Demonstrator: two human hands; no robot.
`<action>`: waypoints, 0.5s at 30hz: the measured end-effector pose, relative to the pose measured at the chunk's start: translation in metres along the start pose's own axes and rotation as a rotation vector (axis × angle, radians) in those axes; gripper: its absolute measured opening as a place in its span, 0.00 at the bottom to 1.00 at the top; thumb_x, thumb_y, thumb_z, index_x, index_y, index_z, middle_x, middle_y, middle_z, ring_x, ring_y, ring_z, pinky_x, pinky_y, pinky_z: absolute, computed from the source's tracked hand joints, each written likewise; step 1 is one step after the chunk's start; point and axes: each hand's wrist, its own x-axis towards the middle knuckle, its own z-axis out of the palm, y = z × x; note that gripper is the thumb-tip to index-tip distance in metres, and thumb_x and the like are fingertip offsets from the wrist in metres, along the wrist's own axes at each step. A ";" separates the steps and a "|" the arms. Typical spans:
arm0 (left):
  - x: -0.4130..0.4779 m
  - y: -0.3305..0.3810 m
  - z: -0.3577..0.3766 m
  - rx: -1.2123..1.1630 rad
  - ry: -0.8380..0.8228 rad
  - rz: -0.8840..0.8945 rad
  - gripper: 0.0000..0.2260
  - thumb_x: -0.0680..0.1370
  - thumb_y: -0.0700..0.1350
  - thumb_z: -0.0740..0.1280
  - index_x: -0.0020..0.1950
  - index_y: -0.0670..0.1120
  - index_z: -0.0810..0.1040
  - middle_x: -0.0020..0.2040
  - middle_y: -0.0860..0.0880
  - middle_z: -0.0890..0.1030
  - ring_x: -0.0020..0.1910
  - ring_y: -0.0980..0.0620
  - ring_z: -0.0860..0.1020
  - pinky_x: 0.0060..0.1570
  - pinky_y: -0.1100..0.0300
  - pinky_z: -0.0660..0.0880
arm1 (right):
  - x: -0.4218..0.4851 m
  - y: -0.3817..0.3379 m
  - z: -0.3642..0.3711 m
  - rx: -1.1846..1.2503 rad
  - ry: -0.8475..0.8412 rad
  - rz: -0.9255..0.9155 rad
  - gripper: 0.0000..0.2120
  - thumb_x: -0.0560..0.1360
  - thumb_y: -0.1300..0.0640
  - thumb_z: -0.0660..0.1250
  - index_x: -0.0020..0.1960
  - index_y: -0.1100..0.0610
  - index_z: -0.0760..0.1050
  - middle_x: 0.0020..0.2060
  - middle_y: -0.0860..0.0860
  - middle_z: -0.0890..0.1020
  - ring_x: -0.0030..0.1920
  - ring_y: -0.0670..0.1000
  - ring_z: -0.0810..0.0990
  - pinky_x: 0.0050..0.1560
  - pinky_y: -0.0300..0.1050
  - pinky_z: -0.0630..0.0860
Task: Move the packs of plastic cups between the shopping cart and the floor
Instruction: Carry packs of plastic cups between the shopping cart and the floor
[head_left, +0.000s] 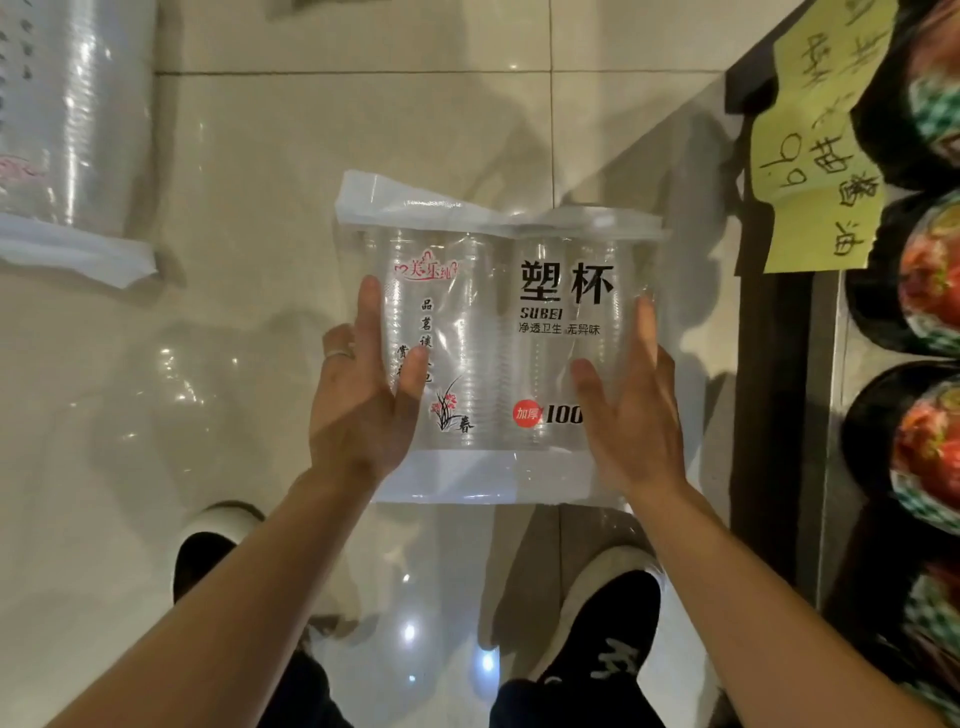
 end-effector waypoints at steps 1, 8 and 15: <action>-0.001 0.001 -0.006 -0.019 0.014 -0.016 0.32 0.82 0.59 0.56 0.80 0.59 0.42 0.72 0.40 0.63 0.64 0.39 0.71 0.59 0.51 0.68 | 0.001 -0.007 -0.003 -0.012 0.006 -0.011 0.34 0.80 0.41 0.59 0.78 0.39 0.42 0.76 0.47 0.60 0.74 0.52 0.62 0.65 0.59 0.68; -0.016 0.038 -0.101 -0.113 0.168 0.048 0.31 0.82 0.58 0.57 0.80 0.59 0.44 0.75 0.44 0.62 0.71 0.48 0.65 0.63 0.61 0.60 | 0.003 -0.106 -0.052 -0.017 0.060 -0.144 0.34 0.79 0.39 0.57 0.78 0.38 0.42 0.69 0.56 0.67 0.62 0.57 0.74 0.58 0.60 0.76; -0.027 0.116 -0.267 -0.171 0.403 0.192 0.30 0.83 0.55 0.58 0.81 0.51 0.47 0.77 0.61 0.52 0.78 0.54 0.52 0.74 0.63 0.48 | -0.011 -0.264 -0.146 0.003 0.123 -0.355 0.32 0.82 0.43 0.57 0.80 0.45 0.44 0.74 0.51 0.63 0.57 0.32 0.58 0.58 0.42 0.63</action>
